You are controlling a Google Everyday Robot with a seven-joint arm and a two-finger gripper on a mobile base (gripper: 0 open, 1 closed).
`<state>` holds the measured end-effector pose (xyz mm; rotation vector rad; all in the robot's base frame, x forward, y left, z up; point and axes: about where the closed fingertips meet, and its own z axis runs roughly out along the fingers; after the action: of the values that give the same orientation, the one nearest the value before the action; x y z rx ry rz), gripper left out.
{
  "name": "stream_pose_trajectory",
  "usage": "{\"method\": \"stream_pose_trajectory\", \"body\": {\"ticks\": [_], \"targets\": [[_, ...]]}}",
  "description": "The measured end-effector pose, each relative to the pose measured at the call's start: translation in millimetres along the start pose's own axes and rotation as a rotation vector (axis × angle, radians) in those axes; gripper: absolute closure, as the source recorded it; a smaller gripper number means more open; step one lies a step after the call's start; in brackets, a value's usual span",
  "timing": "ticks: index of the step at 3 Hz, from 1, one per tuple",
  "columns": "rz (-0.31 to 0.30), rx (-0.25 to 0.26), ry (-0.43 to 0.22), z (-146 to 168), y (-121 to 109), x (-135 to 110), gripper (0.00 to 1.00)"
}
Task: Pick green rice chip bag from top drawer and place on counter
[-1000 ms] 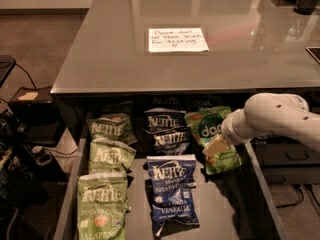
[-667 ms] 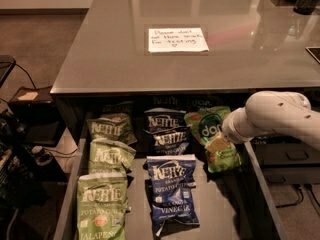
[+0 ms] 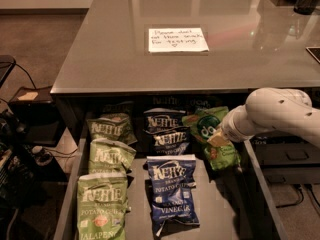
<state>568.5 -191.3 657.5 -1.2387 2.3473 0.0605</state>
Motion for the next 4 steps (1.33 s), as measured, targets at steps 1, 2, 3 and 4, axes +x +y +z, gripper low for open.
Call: {"method": "stream_pose_trajectory", "body": {"ticks": [1, 2, 3, 4], "targets": [[0.004, 0.005, 0.001, 1, -1, 2, 1.0], [0.008, 0.014, -0.004, 2, -3, 4, 1.0], [0.018, 0.042, -0.024, -5, -8, 10, 1.0], [0.017, 0.067, -0.05, -30, -14, 8, 1.0]]}}
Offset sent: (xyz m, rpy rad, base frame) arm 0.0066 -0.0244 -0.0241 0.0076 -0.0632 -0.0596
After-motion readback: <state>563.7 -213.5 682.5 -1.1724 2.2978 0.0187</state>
